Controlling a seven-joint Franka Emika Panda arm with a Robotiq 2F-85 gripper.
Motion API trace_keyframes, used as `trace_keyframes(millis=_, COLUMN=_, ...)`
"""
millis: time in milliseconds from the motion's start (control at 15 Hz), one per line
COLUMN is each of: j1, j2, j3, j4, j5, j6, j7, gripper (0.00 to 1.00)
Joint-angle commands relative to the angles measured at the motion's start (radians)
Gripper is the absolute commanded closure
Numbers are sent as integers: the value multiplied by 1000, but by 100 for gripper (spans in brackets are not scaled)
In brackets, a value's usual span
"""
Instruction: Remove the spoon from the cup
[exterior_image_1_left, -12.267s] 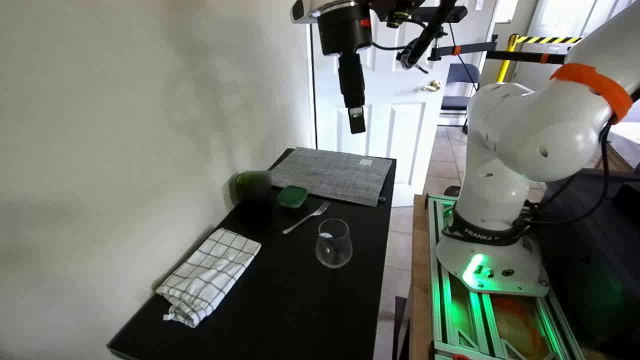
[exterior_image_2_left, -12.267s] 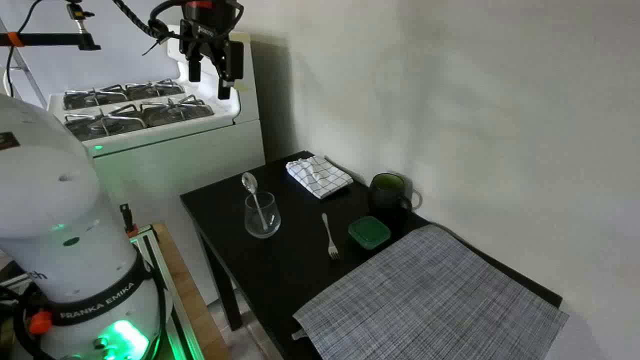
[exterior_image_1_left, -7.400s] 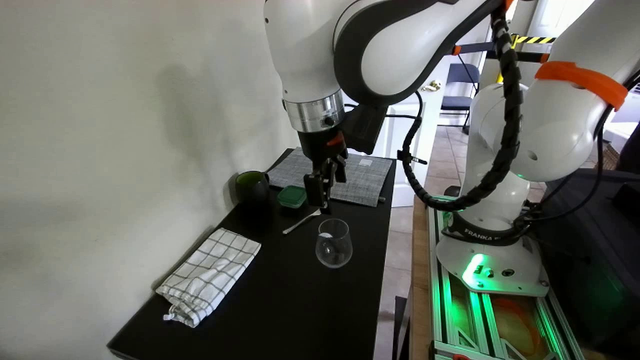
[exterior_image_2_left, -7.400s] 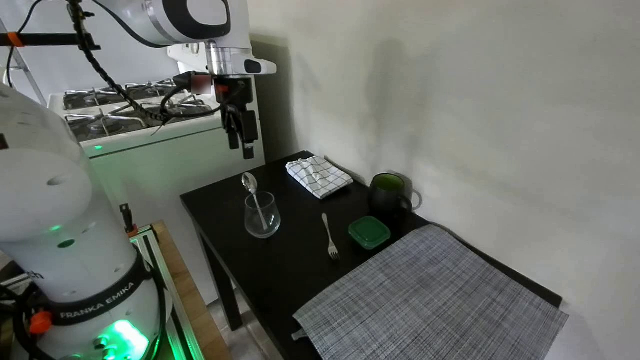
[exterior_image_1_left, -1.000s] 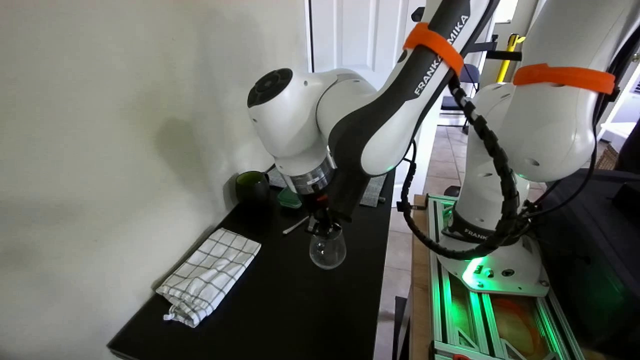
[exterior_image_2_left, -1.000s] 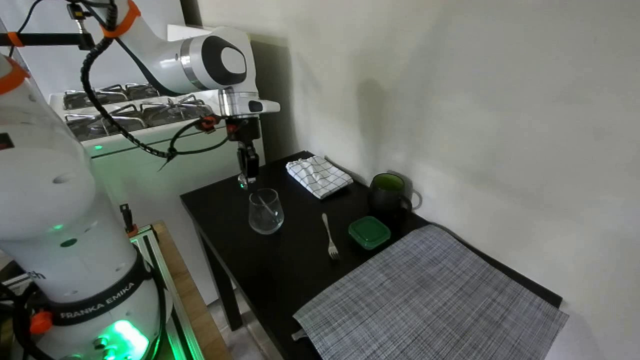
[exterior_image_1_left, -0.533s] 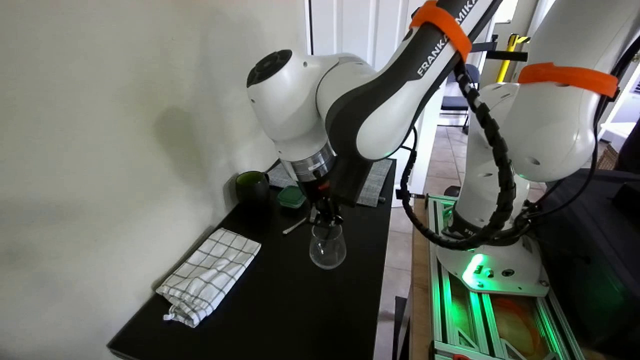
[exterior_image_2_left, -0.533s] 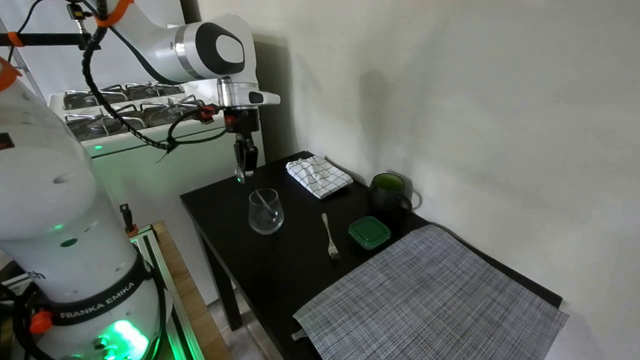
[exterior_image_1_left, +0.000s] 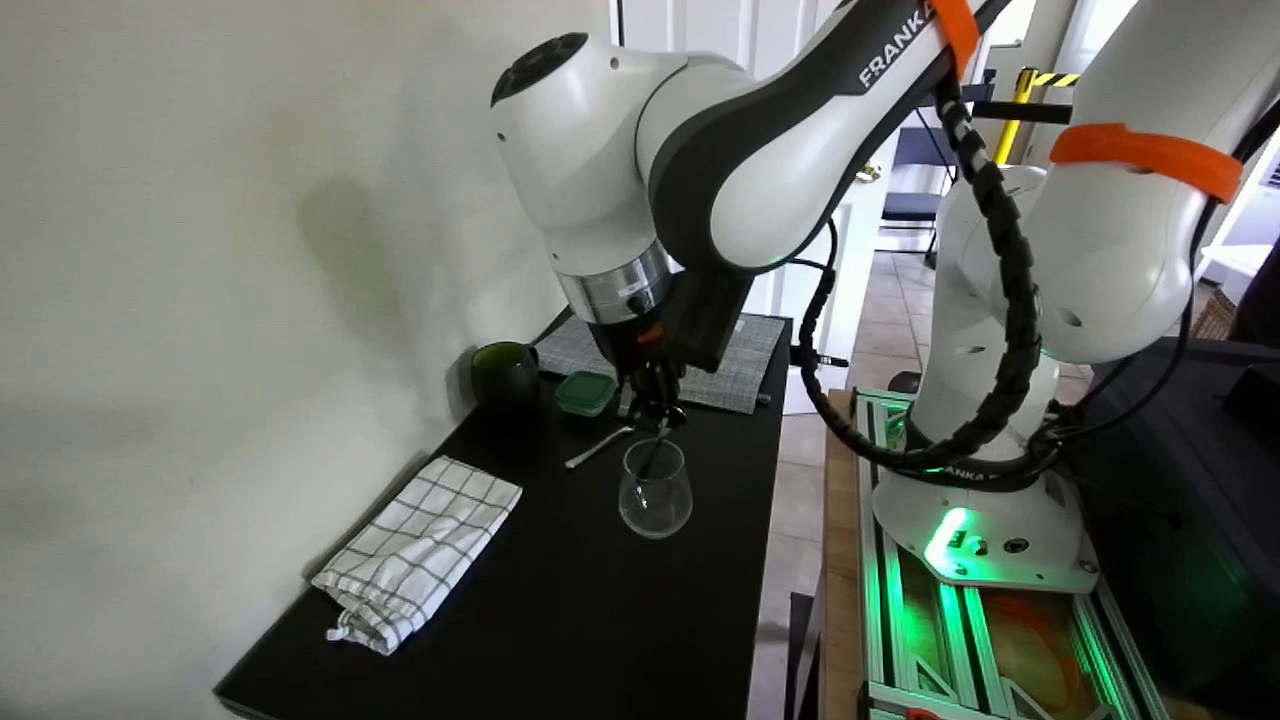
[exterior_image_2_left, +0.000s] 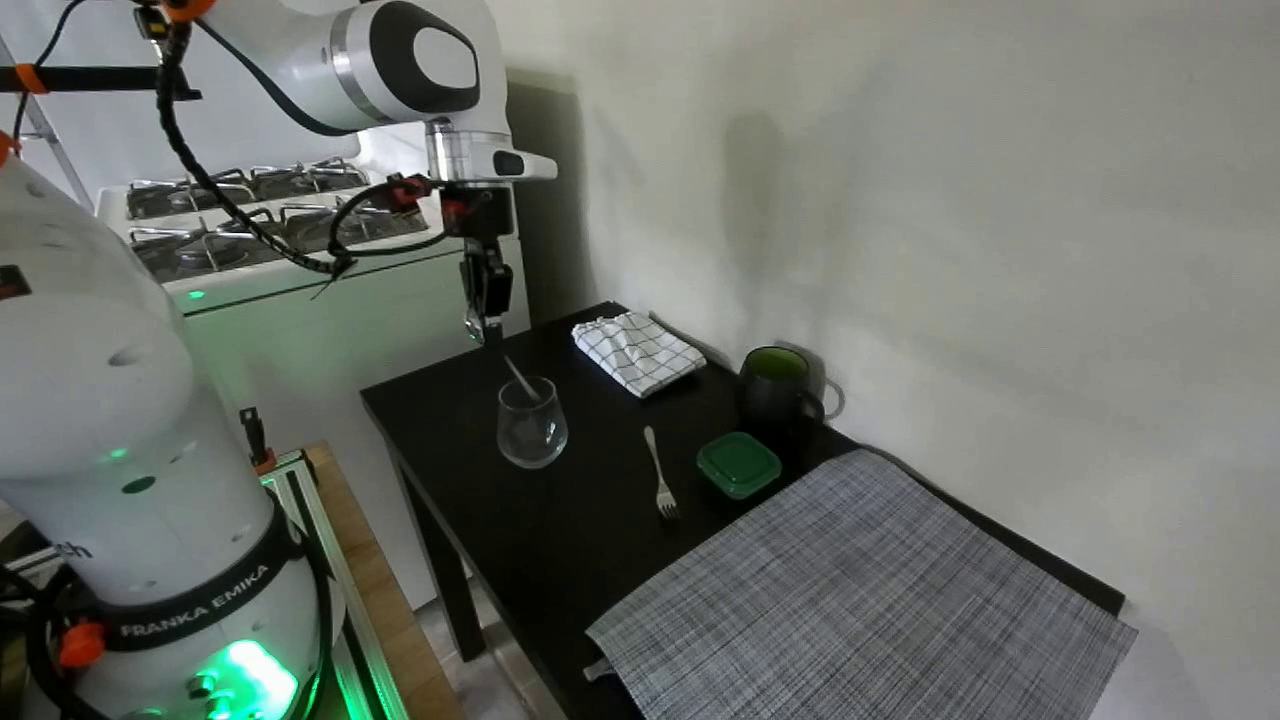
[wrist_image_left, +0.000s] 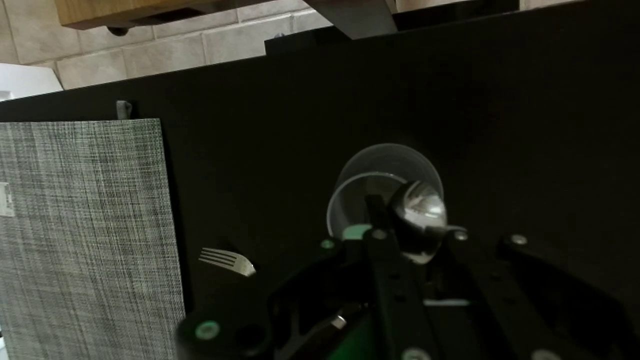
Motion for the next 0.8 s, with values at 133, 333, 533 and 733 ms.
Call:
trace_keyframes(millis=133, j1=1, j2=-63, j3=-31, j4=53, j5=51, j6=-122, j7=-91, gripper=97)
trace_keyframes(millis=333, j1=-5, j2=-84, j3=-46, j4=92, j5=64, j6=-190, j7=-117, gripper=97)
trace_keyframes(millis=533, j1=-9, j2=-94, j3=-55, j4=129, j5=66, j6=-253, j7=-137, gripper=97)
trace_keyframes(millis=733, j1=-20, j2=-102, j3=-58, j4=148, j5=54, j6=-276, j7=-135, gripper=97)
